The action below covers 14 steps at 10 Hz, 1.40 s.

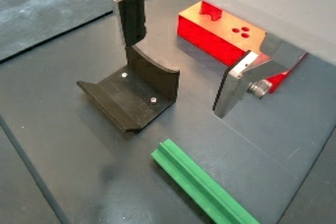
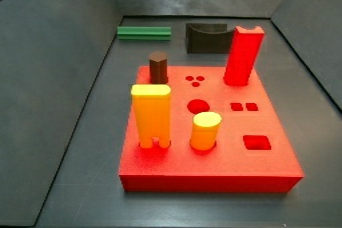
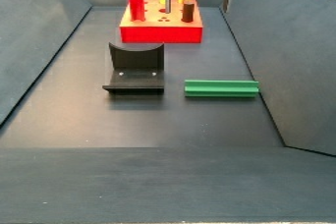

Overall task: Pick up the star object. Move up. Place the star object on the fixture. Regrasp the star object. Move to above the board. Insert the star object.
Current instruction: Pick up the star object.

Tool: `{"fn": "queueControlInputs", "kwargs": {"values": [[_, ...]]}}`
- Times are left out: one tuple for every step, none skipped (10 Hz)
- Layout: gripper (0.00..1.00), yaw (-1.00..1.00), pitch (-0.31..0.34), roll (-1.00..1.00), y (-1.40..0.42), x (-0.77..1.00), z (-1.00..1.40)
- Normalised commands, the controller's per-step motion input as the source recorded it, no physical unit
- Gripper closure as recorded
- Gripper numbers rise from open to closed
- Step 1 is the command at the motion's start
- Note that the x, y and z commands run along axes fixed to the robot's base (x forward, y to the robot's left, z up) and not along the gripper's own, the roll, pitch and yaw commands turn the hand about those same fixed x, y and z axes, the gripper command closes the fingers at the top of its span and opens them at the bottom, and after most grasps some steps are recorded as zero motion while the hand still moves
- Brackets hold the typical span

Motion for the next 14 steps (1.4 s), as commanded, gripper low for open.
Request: {"fn": "queueControlInputs", "kwargs": {"values": [[0.0, -0.62, 0.007, 0.0, 0.11, 0.0, -0.22], [0.0, -0.99, 0.013, 0.0, 0.0, 0.0, -0.35], [0.0, -1.0, 0.02, 0.0, 0.0, 0.0, -0.42], [0.0, -1.0, 0.037, 0.0, 0.0, 0.0, -0.48], [0.0, -1.0, 0.029, -0.01, 0.0, 0.0, -0.49], [0.0, -1.0, 0.023, -0.04, 0.0, 0.0, -0.5], [0.0, -1.0, 0.003, -0.05, 0.0, 0.0, -0.49], [0.0, -1.0, 0.0, -0.07, 0.0, 0.0, -0.47], [0.0, -1.0, 0.0, -0.07, 0.0, 0.0, -0.47], [0.0, -1.0, 0.0, -0.07, 0.0, 0.0, -0.45], [0.0, -1.0, -0.016, -0.06, 0.0, 0.0, -0.46], [0.0, -1.0, -0.084, 0.0, 0.0, 0.0, -0.65], [0.0, -1.0, -0.084, 0.0, 0.0, 0.0, -0.71], [0.0, -1.0, -0.084, 0.0, 0.0, 0.0, -0.72]]}}
